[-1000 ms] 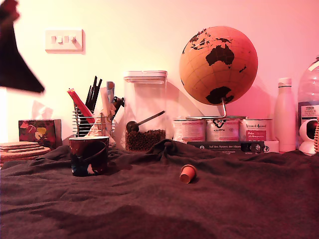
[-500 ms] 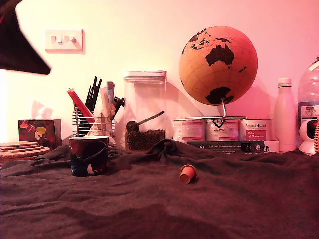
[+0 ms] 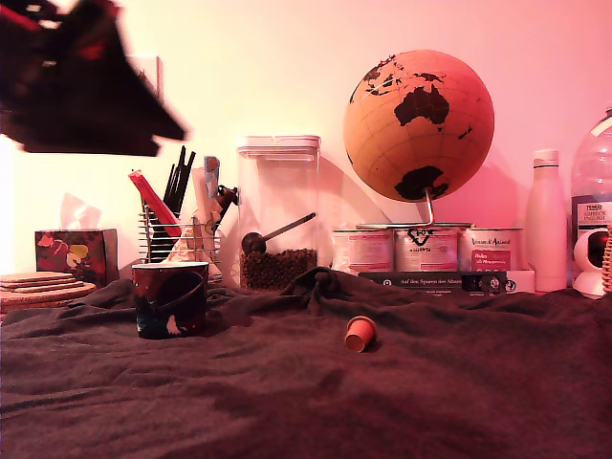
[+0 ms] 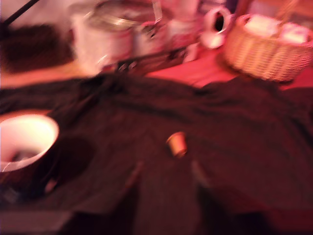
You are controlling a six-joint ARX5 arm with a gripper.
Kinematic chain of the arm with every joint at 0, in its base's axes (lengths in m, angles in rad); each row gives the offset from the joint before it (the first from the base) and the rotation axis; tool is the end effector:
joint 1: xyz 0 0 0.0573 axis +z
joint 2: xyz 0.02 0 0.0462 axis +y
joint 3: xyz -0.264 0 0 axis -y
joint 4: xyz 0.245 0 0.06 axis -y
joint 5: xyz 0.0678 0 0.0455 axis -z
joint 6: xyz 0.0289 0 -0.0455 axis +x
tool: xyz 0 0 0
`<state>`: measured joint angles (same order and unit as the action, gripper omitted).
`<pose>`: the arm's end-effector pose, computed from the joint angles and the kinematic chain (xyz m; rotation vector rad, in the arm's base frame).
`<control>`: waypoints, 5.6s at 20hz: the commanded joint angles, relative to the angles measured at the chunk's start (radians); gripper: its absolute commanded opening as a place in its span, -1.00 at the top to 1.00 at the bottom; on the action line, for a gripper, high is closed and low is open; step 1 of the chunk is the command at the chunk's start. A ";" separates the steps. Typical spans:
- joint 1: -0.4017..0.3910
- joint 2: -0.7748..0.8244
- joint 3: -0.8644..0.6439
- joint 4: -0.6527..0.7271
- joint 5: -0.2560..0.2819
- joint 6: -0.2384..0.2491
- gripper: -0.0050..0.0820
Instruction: Pick up the coffee capsules on the table and drop them inside the coffee cup
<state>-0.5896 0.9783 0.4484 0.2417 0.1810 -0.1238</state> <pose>0.1688 -0.1192 0.2231 -0.0569 0.3360 -0.7458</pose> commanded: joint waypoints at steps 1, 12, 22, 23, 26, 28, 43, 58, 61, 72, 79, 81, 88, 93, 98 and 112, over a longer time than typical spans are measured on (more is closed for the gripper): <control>-0.019 0.042 -0.021 0.051 0.008 0.011 -0.34; -0.155 0.274 -0.024 0.308 0.000 0.011 -0.33; -0.208 0.444 -0.033 0.504 -0.072 0.007 -0.33; -0.209 0.463 -0.036 0.526 -0.078 0.007 -0.33; -0.208 0.518 -0.065 0.627 -0.085 -0.004 -0.33; -0.208 0.550 -0.096 0.706 -0.088 -0.011 -0.33; -0.222 0.651 -0.116 0.785 -0.119 -0.047 -0.33; -0.220 0.848 0.064 0.782 -0.123 -0.052 -0.33; -0.213 0.849 0.092 0.740 -0.129 -0.050 -0.33; -0.198 0.980 0.229 0.714 -0.130 -0.014 -0.33; -0.195 1.035 0.328 0.637 -0.130 -0.014 -0.33; -0.194 1.046 0.357 0.614 -0.129 -0.015 -0.33; -0.167 1.106 0.448 0.508 -0.109 -0.044 -0.33; -0.156 1.110 0.481 0.450 -0.111 -0.072 -0.33; -0.150 1.111 0.484 0.432 -0.110 -0.091 -0.26; -0.156 1.170 0.566 0.383 -0.077 -0.082 0.57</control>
<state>-0.7395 2.1307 1.0176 0.6205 0.1032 -0.2172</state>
